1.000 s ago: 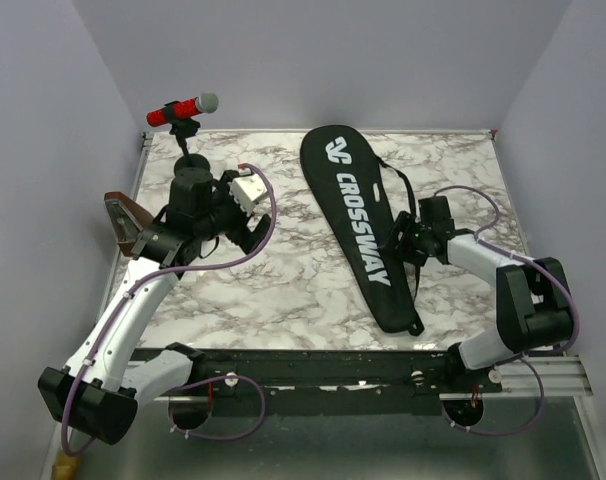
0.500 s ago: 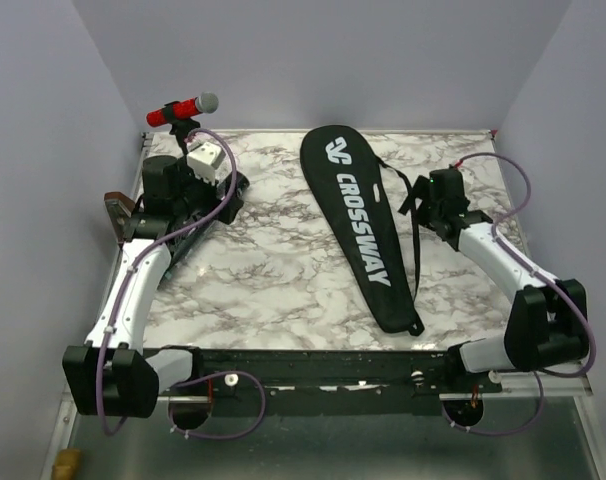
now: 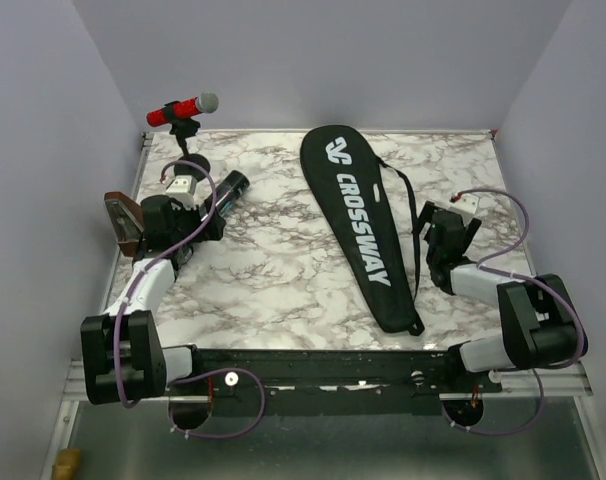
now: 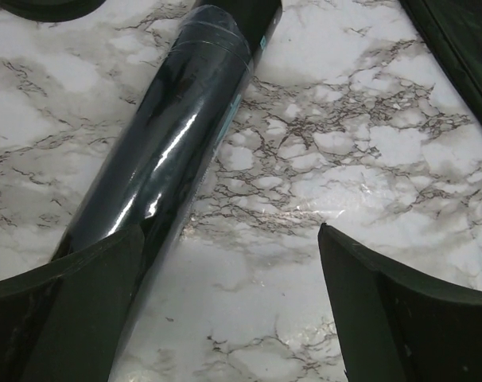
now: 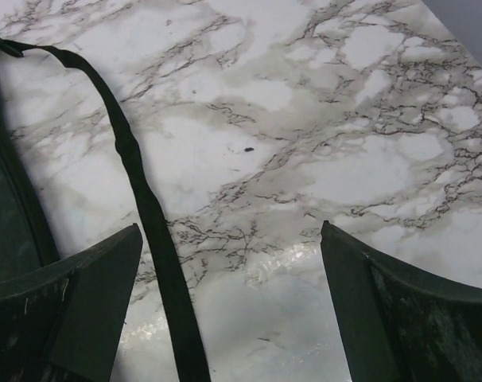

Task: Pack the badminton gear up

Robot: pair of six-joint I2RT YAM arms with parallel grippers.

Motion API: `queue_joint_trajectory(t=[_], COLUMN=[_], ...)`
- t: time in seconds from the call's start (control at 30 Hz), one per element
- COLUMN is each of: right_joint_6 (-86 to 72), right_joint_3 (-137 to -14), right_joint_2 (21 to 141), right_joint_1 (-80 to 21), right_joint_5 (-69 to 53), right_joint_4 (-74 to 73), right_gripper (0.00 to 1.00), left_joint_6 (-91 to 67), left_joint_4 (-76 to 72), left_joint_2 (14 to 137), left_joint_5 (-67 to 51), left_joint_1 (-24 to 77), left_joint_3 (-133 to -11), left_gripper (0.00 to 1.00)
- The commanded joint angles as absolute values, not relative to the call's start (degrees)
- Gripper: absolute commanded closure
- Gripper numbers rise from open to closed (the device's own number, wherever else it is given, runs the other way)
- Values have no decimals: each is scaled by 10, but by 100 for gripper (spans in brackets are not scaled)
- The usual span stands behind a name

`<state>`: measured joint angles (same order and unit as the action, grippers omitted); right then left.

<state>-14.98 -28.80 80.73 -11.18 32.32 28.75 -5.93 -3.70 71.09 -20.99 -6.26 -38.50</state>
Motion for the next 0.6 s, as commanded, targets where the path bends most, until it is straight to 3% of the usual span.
queue_joint_trajectory(t=[0.0, 0.33, 0.57], right_joint_6=[-118, -102, -56], right_joint_3=[-222, -160, -139], right_joint_2=[824, 888, 905], right_joint_1=[-111, -111, -110], right_joint_5=[354, 385, 256], right_joint_4=[502, 684, 744], right_gripper=[0, 0, 0], left_joint_6=[-83, -28, -35], left_joint_4=[-191, -326, -465], left_joint_2=[705, 614, 652], left_joint_5=[-184, -157, -143], left_joint_1=[-65, -63, -58], left_joint_3=[-342, -225, -186], left_gripper=[2, 2, 2])
